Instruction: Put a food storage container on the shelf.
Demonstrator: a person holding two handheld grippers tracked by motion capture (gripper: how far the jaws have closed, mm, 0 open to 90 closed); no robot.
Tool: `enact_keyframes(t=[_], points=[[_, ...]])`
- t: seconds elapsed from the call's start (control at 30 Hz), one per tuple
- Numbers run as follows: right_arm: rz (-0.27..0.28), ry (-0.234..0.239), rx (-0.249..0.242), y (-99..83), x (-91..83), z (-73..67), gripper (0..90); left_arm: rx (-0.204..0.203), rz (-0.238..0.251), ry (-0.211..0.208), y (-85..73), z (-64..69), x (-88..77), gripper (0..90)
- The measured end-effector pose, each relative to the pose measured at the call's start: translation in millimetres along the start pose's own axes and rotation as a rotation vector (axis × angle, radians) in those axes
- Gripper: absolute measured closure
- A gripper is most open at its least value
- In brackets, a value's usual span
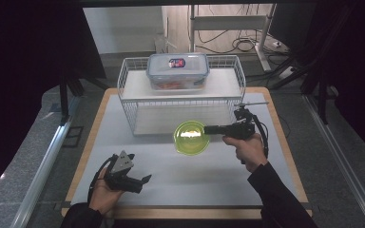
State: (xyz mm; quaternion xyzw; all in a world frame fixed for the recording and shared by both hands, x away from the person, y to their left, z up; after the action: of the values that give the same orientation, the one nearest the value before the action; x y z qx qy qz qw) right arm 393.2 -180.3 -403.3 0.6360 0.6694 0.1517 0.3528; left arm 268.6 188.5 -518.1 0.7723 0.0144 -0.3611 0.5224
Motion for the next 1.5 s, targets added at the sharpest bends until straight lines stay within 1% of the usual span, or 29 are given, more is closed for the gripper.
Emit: enact_keyframes(t=[0.23,0.43,0.73,0.83,1.0,1.17,1.37,1.5], points=[[0.023,0.015,-0.007,6.6,-5.8,-7.5,83.7,0.001,-0.002,-0.001,0.0,0.0,0.4,3.7],[0.056,0.033,-0.022,18.5,-12.9,-18.3,83.7,0.004,-0.004,-0.001,0.0,-0.1,0.5,3.8],[0.118,0.066,-0.053,45.7,-24.5,-38.0,83.7,0.006,0.001,0.0,0.1,-0.7,0.9,3.7],[0.135,0.078,-0.059,56.6,-26.4,-44.2,83.8,0.006,0.001,0.0,0.3,-0.6,0.9,3.7],[0.162,0.083,-0.071,75.4,-27.6,-53.6,83.8,0.006,0.0,-0.001,0.2,-1.0,0.7,3.7],[0.181,0.069,-0.076,92.1,-27.0,-56.9,83.8,-0.001,0.003,-0.003,0.1,-1.1,0.5,3.6],[0.225,0.069,-0.061,112.7,-29.6,-57.3,83.7,-0.001,0.0,-0.004,0.0,-1.2,0.6,3.6],[0.246,0.06,-0.057,128.0,-28.2,-57.5,83.8,-0.003,0.001,-0.006,0.0,-1.3,0.6,3.6]])
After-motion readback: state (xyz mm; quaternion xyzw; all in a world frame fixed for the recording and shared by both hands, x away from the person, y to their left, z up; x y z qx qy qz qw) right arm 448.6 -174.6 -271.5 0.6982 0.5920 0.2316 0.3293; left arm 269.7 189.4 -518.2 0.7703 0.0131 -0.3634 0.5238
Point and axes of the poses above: each handheld gripper's, and its own axes: x roughly forward along the jaws, y roughly out of its top, z roughly to its right, the point moved 1 cm from there along x, roughly forward along the jaws, and after that the axes turned 13 degrees about y, right-handed, at the moved point
